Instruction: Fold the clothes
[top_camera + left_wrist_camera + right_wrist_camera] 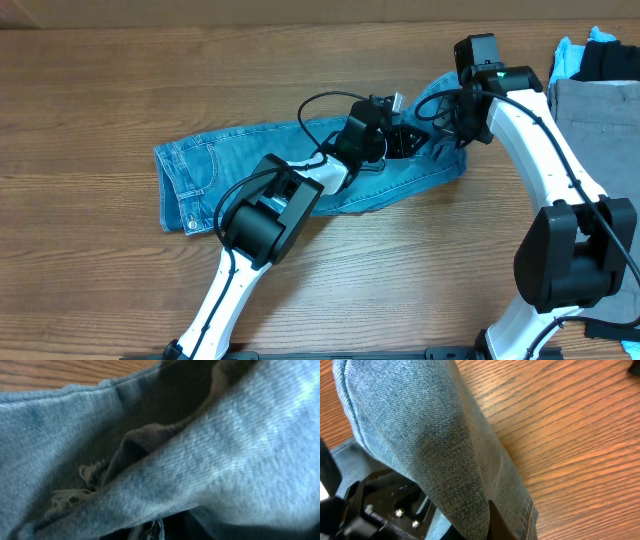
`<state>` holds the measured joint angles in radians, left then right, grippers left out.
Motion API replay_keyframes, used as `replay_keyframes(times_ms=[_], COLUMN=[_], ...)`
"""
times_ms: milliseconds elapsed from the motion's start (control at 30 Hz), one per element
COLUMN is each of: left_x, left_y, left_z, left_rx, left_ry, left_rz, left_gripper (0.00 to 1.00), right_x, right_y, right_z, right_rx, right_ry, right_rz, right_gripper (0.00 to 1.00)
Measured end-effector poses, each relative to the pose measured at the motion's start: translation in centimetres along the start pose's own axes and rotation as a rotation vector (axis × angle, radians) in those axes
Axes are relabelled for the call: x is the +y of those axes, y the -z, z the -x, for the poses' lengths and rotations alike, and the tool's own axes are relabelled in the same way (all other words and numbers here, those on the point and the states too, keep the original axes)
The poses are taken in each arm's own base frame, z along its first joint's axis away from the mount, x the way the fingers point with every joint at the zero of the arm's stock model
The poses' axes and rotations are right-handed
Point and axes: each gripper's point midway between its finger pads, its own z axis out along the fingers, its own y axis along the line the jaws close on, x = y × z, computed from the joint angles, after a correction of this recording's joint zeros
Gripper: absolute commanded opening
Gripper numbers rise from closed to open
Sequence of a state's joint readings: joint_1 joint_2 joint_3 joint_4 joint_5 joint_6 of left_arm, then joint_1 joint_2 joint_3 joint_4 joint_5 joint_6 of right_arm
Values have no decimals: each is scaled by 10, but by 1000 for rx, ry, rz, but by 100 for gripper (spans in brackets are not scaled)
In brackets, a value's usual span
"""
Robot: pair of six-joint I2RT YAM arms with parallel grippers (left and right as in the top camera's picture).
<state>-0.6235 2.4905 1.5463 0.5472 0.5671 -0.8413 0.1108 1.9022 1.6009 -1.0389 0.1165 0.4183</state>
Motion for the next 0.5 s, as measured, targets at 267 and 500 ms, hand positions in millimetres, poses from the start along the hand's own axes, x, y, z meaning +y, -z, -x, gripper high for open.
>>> replay_keyframes(times_ms=[267,500], left_x=[-2,-14], left_y=[-3,-4], left_z=[3,9], left_rx=[-10,-10], left_ry=[3,-1], left_rz=[4,-39], left_gripper=[49,100], right_x=[4,26], right_y=[1,10], right_z=[2,4], right_rx=[-4,13], right_ry=[0,-1], right_rz=[21,135], right_gripper=[4,4])
